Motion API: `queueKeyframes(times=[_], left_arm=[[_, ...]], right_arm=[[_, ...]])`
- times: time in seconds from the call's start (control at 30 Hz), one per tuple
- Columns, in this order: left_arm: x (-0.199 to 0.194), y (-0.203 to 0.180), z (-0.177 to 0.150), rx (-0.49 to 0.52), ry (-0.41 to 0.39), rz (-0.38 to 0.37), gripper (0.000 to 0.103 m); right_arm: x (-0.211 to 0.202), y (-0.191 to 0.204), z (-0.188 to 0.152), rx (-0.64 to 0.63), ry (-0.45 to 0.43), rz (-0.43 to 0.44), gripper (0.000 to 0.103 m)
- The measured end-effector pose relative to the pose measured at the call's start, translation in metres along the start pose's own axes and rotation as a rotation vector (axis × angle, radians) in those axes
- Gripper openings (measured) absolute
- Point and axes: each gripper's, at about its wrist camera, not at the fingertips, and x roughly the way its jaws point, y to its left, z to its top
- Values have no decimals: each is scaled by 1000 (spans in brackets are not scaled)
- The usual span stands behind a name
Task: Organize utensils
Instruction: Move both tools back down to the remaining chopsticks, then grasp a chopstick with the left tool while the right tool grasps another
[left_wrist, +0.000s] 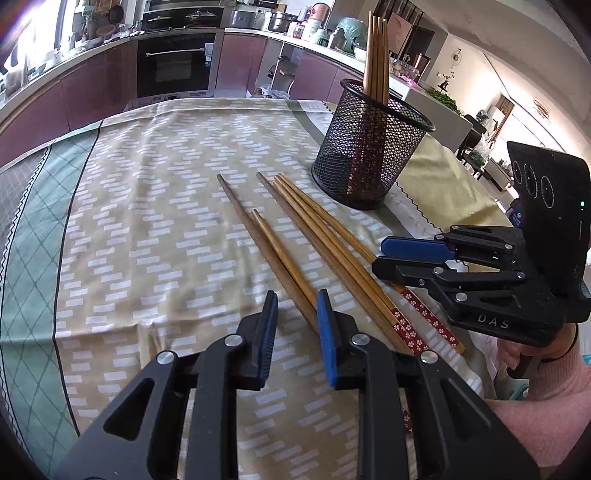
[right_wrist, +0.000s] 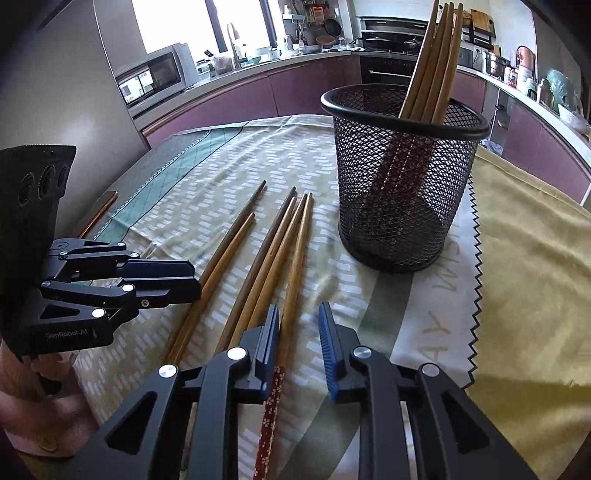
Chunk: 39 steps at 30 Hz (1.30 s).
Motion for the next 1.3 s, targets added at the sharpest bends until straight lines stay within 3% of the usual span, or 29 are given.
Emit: queueKeyframes(times=[0.33,0.57,0.77,0.87,1.1,1.3], left_arm=[[0,11,5,-5,9,41,17],[4,14,11,5,20,89,24],[13,11,20,29,13,151,19],[15,10,23,27,10,174,15],[12,9,19,-6,-10,185,8],[1,8,13,-8,-29,187,7]], right_arm=[[1,0,1,-4,3,-2,21],[10,10,10,-50,7,-50,21],[15,12,15,-61,1,-60,18],[14,8,15,-38,-5,-44,8],[9,0,14,13,-16,2,5],[-5,-1,13,19,-45,42,5]])
